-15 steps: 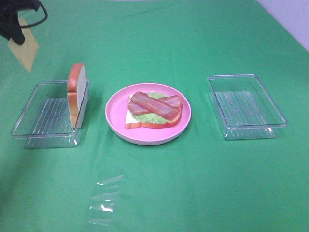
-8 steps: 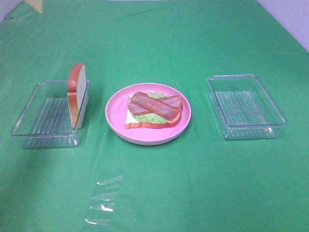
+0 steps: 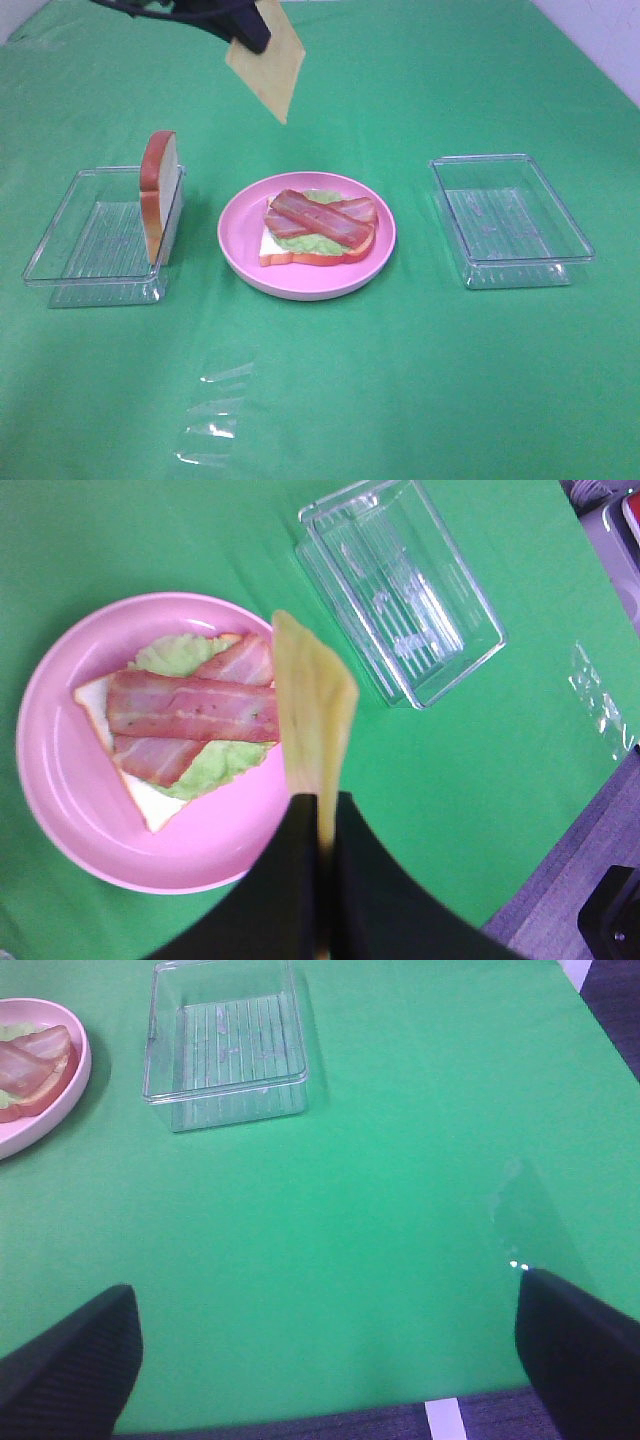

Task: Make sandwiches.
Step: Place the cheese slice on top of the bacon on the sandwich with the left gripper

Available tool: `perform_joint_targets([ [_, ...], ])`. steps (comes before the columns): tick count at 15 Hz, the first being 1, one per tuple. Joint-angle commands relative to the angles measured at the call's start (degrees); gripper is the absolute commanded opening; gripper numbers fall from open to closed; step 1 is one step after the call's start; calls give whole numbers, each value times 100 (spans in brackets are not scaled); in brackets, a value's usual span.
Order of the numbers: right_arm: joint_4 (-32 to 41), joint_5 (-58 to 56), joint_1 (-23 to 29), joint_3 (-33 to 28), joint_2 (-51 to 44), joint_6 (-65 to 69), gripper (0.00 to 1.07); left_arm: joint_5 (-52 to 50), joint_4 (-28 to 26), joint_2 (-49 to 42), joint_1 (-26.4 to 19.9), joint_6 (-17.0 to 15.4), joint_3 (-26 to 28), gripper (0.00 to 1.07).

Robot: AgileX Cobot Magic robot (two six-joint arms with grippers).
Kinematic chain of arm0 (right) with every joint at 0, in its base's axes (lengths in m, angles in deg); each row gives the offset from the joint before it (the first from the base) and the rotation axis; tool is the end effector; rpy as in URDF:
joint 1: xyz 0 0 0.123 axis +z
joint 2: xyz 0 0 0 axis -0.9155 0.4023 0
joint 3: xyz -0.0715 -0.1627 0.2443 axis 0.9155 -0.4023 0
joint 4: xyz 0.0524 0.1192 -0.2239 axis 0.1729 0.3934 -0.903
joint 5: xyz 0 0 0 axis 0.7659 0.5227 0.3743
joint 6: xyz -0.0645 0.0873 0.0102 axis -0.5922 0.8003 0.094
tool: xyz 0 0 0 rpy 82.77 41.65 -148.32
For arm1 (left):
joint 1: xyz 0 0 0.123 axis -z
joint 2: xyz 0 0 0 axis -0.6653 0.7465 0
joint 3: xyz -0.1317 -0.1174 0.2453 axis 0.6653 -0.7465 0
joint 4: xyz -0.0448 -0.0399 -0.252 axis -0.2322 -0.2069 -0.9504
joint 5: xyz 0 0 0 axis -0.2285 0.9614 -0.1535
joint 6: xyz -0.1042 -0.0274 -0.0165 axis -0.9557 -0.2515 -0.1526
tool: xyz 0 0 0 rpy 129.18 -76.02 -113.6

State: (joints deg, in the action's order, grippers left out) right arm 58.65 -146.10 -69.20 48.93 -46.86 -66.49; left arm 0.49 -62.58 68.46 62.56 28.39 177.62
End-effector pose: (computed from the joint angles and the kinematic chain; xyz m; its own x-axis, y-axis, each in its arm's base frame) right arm 0.0019 -0.0035 0.2544 -0.5273 0.0766 -0.8462 0.1029 0.9944 0.0259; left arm 0.4174 -0.2170 0.3207 -0.8697 0.2273 -0.4382 0.4417 0.7548 -0.4849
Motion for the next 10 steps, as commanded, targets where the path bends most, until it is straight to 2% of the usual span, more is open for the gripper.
perform_joint_targets([
  [1,0,40,6,-11,-160,11,98,-149,-418,607,149,17,-17,0],
  [5,0,40,6,-11,-160,11,98,-579,-642,1387,504,29,-17,0],
  [10,0,40,6,-11,-160,11,98,-951,-619,1558,544,40,-17,0],
])
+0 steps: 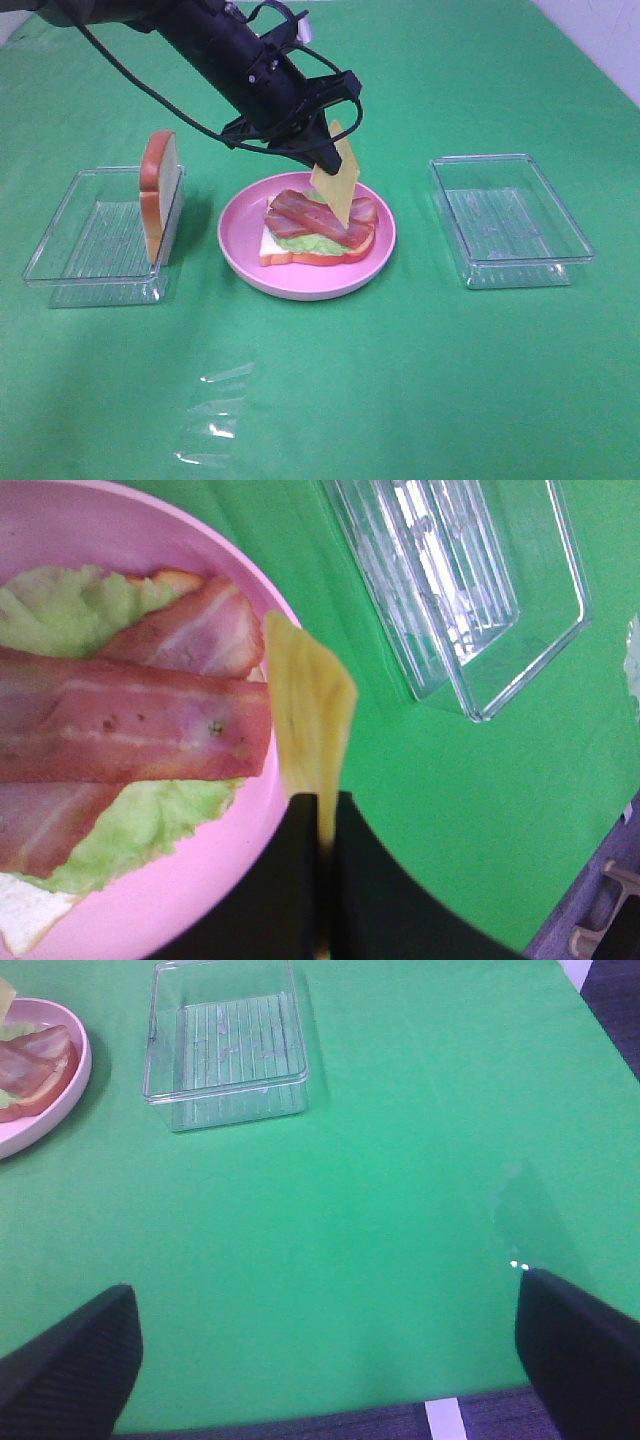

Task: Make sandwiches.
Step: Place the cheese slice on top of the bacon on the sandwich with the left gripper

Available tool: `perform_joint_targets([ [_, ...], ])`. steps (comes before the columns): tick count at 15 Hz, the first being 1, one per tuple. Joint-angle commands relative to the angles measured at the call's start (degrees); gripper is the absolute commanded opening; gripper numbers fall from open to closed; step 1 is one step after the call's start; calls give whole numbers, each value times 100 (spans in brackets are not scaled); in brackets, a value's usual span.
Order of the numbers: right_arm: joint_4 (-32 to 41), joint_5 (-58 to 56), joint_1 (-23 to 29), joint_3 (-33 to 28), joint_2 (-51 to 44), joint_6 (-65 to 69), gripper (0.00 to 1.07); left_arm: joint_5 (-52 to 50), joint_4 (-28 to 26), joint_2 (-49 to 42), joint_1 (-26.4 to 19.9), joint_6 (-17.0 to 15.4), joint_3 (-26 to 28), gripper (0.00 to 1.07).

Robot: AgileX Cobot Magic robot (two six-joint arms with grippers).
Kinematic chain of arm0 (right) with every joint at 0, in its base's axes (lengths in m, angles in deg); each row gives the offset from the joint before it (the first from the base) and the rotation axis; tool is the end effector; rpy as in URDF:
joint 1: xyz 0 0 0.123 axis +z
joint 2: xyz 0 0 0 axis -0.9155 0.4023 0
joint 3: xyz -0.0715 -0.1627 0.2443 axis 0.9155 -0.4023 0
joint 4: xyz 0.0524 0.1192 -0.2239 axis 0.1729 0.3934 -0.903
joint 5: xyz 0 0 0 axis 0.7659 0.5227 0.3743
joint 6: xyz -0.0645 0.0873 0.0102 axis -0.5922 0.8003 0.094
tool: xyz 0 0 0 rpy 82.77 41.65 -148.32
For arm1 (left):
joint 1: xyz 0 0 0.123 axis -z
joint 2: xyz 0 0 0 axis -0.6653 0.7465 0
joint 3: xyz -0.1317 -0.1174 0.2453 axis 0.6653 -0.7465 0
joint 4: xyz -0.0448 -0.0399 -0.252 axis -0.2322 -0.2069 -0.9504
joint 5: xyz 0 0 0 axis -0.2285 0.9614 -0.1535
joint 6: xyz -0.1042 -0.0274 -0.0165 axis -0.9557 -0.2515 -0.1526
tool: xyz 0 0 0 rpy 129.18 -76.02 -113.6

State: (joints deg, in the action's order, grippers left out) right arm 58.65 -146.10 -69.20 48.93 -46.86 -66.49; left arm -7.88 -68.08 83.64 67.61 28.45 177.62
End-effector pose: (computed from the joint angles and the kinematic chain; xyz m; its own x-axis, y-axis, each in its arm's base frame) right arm 0.0019 -0.0035 0.2544 -0.5273 0.0766 -0.8462 0.1029 0.9944 0.0259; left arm 0.4420 -0.2782 0.1991 -0.9324 0.2135 -0.2917 0.3482 0.7469 -0.5665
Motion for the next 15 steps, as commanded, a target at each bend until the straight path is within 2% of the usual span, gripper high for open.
perform_joint_targets([
  [1,0,40,6,-11,-160,11,98,-189,-80,80,40,34,-17,0],
  [15,0,40,6,-11,-160,11,98,-338,-160,510,57,23,-17,0],
])
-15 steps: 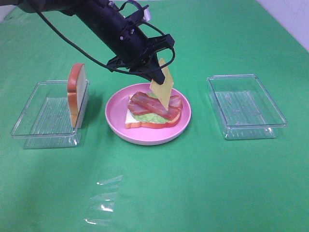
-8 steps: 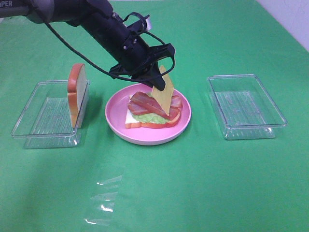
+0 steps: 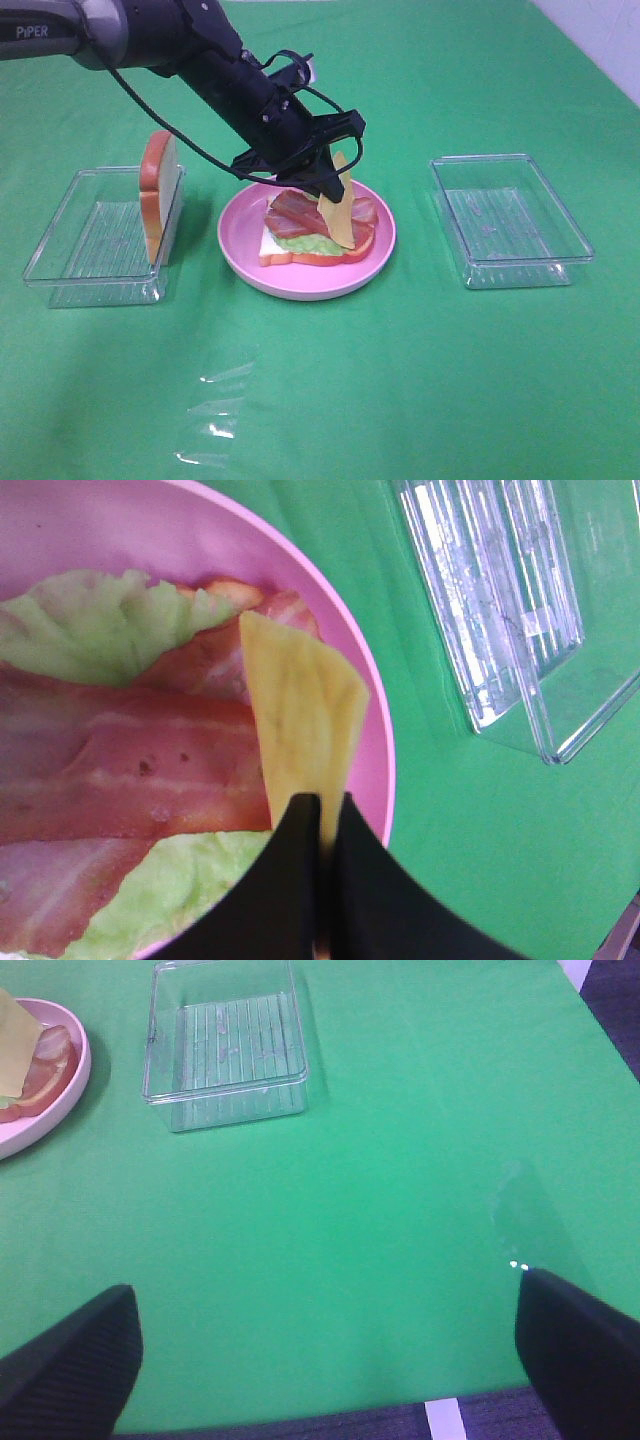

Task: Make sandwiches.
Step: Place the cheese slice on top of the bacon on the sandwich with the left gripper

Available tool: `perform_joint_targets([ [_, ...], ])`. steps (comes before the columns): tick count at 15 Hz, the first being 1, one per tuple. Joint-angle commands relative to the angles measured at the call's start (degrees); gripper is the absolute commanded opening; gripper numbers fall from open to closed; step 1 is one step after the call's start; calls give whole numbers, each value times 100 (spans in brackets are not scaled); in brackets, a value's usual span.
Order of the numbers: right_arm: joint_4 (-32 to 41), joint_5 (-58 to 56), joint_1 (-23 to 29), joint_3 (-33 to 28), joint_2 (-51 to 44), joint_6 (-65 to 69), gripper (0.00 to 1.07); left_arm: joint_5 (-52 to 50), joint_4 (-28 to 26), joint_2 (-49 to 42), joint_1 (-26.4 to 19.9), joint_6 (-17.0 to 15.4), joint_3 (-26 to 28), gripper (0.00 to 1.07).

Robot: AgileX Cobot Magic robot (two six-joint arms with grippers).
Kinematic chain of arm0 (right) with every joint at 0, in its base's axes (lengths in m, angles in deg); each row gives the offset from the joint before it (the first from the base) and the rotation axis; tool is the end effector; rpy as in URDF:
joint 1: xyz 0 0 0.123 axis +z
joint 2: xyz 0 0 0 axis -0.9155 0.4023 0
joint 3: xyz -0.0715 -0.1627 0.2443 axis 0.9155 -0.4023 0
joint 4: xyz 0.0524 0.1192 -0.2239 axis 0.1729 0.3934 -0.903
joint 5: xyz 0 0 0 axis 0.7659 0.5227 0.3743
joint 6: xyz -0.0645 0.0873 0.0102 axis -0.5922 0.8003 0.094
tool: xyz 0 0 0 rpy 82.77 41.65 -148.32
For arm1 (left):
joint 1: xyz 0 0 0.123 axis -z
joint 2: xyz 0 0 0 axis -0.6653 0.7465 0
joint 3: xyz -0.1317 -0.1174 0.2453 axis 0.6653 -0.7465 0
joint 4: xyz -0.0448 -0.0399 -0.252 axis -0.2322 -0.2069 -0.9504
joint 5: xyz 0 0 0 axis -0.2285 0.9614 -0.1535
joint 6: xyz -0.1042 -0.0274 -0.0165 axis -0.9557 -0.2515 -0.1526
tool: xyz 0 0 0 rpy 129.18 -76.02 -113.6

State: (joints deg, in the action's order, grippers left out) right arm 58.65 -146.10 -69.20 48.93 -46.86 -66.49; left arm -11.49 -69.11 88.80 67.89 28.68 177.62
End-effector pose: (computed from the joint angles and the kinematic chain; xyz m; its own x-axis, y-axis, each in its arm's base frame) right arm 0.0019 -0.0035 0.2544 -0.5273 0.0766 -0.8462 0.1029 0.9944 0.0259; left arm 0.4514 -0.2844 0.1541 -0.9495 0.1840 -0.2543 0.3007 0.7658 -0.5685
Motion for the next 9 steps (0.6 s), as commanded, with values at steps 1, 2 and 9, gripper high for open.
perform_joint_targets([
  [1,0,40,6,-11,-160,11,98,23,-57,-6,29,0,-17,0],
  [2,0,40,6,-11,-160,11,98,23,-46,-6,29,-11,-17,14],
  [9,0,40,6,-11,-160,11,98,321,189,-63,29,-17,126,74],
])
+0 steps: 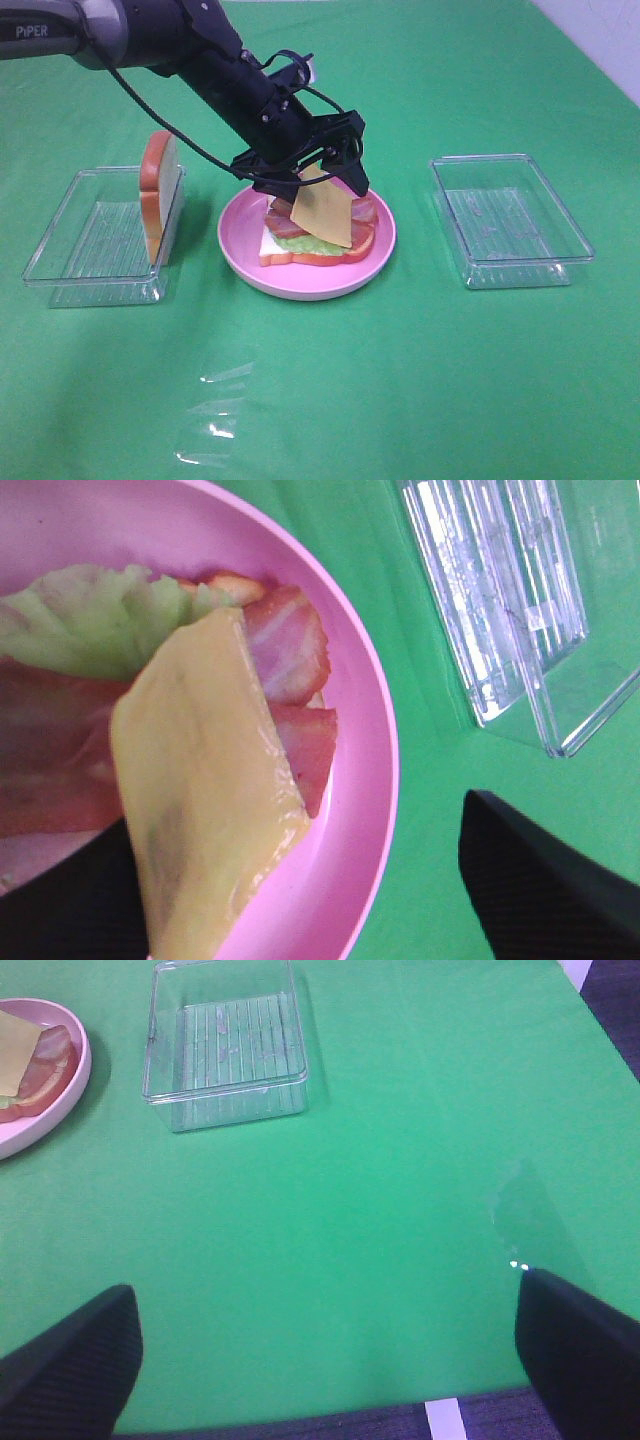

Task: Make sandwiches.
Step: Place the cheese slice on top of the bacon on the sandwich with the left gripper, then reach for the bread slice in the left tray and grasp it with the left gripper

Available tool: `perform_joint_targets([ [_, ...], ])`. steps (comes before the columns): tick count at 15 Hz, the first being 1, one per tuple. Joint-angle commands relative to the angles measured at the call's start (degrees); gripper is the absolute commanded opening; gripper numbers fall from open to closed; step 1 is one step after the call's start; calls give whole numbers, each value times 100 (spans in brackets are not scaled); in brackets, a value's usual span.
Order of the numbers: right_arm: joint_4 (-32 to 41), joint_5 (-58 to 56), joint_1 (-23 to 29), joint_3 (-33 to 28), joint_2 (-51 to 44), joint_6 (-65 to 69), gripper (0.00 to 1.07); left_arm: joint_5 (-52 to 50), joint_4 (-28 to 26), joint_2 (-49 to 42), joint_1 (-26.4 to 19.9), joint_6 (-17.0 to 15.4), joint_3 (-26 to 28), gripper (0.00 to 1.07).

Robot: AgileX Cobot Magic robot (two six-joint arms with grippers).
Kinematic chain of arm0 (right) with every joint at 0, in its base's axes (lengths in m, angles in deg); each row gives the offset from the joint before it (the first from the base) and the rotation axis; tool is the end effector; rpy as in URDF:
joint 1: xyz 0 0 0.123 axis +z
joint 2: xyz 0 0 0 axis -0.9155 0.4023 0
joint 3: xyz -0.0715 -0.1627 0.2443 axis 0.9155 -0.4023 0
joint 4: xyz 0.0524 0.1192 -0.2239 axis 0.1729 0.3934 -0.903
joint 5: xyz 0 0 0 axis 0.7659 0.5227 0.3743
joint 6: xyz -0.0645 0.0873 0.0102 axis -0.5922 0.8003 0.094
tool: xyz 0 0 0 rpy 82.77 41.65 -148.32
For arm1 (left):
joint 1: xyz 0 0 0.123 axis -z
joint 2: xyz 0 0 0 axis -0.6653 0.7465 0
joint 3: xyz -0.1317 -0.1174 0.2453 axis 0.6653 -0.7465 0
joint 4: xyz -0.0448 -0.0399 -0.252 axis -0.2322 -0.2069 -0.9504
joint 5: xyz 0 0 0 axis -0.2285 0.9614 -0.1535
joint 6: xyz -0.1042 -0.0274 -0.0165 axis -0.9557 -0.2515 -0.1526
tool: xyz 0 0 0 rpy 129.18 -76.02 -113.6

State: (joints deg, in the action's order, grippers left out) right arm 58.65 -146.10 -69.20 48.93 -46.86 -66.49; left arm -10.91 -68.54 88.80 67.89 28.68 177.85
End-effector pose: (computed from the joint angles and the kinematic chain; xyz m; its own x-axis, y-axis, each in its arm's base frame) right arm 0.0019 -0.0035 0.2544 -0.5273 0.0766 -0.8462 0.1029 0.9944 0.0259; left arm 0.4510 -0.2839 0.1545 -0.9478 0.1949 -0.2525 0.3077 0.7676 -0.5622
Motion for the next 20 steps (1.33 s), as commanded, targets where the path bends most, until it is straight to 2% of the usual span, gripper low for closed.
perform_joint_targets([
  [1,0,40,6,-11,-160,11,98,464,395,-63,29,-80,241,74],
  [2,0,40,6,-11,-160,11,98,722,751,-63,29,-275,441,74],
  [3,0,40,6,-11,-160,11,98,1169,1346,-63,29,-567,837,74],
  [4,0,40,6,-11,-160,11,98,1432,1644,-63,29,-716,1077,74],
  [7,0,40,6,-11,-160,11,98,2091,1908,-63,29,-1083,1759,74],
  [9,0,40,6,-11,-160,11,98,2137,1908,-63,29,-1261,1914,75],
  [10,0,40,6,-11,-160,11,98,2137,1908,-63,29,-1444,1977,81],
  [13,0,40,6,-11,-160,11,98,2137,1919,-269,29,-1524,1982,100],
  [16,0,40,6,-11,-160,11,98,2137,2080,-722,29,-1558,1977,100],
  [17,0,40,6,-11,-160,11,98,2137,2653,-1381,29,-1501,1742,100],
  [18,0,40,6,-11,-160,11,98,2137,2796,-1495,29,-1518,1633,100],
  [20,0,40,6,-11,-160,11,98,2137,3575,-1977,6,-1799,997,100],
])
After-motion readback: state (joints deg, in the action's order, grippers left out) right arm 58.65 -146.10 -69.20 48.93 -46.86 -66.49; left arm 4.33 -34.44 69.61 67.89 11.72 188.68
